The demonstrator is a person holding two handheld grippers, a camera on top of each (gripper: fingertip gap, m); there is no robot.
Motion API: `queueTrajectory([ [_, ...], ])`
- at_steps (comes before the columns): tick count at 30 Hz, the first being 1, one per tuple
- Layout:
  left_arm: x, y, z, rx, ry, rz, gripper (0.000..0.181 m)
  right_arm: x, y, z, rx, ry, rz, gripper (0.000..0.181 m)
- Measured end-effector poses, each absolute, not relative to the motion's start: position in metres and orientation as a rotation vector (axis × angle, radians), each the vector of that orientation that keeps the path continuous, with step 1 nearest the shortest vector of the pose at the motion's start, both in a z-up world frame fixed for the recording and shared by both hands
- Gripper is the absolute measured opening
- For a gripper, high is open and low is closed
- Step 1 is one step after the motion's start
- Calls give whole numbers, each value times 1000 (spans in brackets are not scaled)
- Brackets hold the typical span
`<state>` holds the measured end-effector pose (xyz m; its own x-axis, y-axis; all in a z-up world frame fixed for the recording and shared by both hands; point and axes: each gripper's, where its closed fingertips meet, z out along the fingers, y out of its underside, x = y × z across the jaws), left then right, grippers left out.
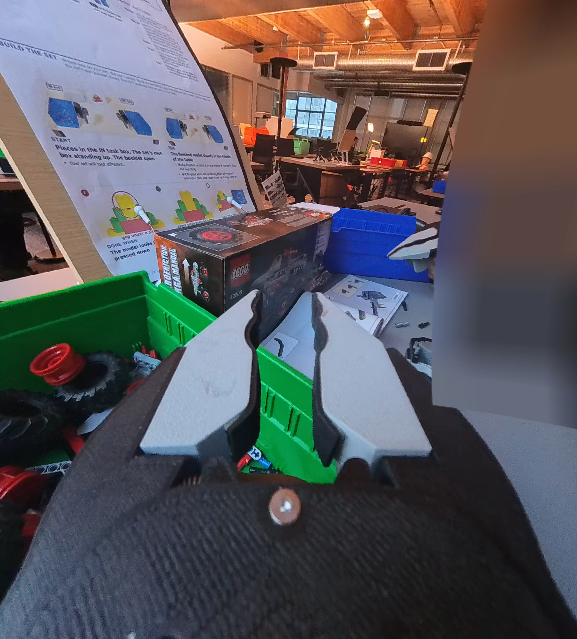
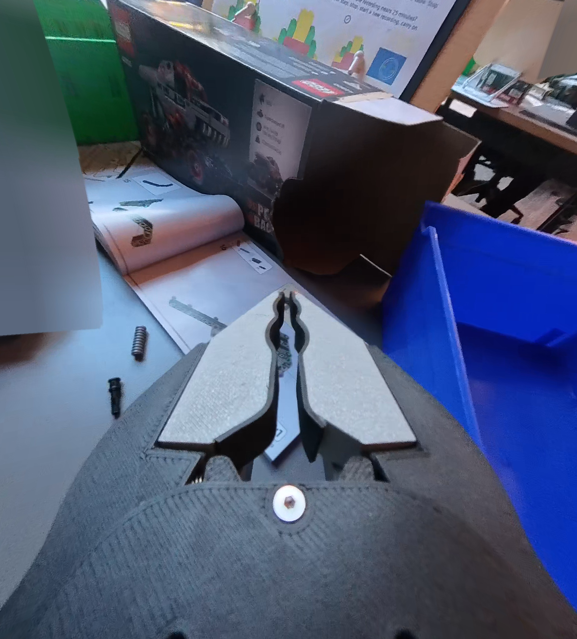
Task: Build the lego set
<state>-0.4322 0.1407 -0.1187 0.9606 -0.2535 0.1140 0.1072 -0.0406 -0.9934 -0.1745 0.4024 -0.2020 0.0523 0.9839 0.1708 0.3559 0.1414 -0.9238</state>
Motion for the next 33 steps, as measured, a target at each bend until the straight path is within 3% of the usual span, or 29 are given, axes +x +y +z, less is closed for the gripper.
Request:
queueTrajectory([
  [5,-437,138,-113,-1594,105,-228,25,-172,406,-199,-1328,-1463,788,0],
  [12,-556,88,-118,-1773,-239,457,20,-169,428,-200,-1371,-1377,628,4],
  [20,-537,97,-149,-1916,-192,252,26,-170,425,-208,-1392,-1357,559,7],
  [24,-548,98,-157,-1930,-284,235,0,-175,416,-213,-1396,-1388,551,0],
  [33,-555,100,-152,-1884,-330,278,0,-190,401,-216,-1369,-1414,539,9],
])
